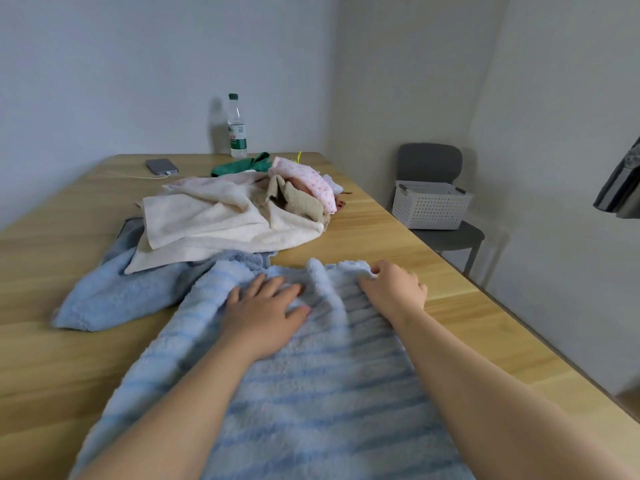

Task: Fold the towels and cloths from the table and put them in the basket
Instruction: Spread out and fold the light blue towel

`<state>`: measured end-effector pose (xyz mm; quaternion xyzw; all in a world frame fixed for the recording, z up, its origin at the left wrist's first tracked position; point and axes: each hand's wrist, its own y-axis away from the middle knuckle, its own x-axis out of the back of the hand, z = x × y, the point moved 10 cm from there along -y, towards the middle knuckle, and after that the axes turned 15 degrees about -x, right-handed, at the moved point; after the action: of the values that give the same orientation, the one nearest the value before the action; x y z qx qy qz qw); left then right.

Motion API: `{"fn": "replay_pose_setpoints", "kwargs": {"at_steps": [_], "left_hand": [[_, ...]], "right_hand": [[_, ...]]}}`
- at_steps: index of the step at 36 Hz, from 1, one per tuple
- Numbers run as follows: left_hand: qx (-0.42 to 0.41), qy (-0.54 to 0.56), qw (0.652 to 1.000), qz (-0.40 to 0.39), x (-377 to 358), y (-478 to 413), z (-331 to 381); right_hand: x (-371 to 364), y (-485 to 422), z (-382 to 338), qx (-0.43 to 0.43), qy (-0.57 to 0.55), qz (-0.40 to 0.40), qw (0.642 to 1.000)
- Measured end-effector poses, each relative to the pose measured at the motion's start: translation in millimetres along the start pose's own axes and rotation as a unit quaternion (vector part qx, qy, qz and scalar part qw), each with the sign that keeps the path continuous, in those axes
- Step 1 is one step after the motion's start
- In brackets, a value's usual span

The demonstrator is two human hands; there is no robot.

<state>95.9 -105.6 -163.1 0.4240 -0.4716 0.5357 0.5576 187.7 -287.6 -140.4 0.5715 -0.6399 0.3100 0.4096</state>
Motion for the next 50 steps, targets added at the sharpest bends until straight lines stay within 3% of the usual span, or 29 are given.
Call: {"fn": "replay_pose_setpoints", "kwargs": {"at_steps": [4,11,23,28,30,35,40,43,50], "left_hand": [[0.017,0.025,0.998,0.052,7,1,-7],[0.047,0.009,0.997,0.058,5,4,-2],[0.026,0.089,0.994,0.059,-11,-17,65],[0.047,0.230,0.953,0.192,24,-16,28],[0.070,0.232,0.940,0.240,40,-7,3],[0.163,0.114,0.960,0.196,53,13,-61],[0.217,0.110,0.957,0.156,44,36,-99],[0.208,0.161,0.955,0.135,31,38,-101],[0.165,0.294,0.906,0.257,43,42,-99]], "right_hand": [[0,-4,2,0.006,0.008,0.024,1.000],[25,-7,16,-0.004,-0.046,0.075,0.996],[50,-28,76,-0.103,-0.036,0.030,0.994],[58,-31,64,-0.045,-0.168,0.028,0.984],[62,-31,58,-0.030,-0.227,0.035,0.973],[61,-30,50,-0.008,-0.313,0.037,0.949],[37,-34,47,-0.025,-0.260,-0.042,0.964],[36,-36,42,-0.008,-0.209,-0.029,0.977],[43,-34,55,-0.006,-0.165,0.032,0.986]]}}
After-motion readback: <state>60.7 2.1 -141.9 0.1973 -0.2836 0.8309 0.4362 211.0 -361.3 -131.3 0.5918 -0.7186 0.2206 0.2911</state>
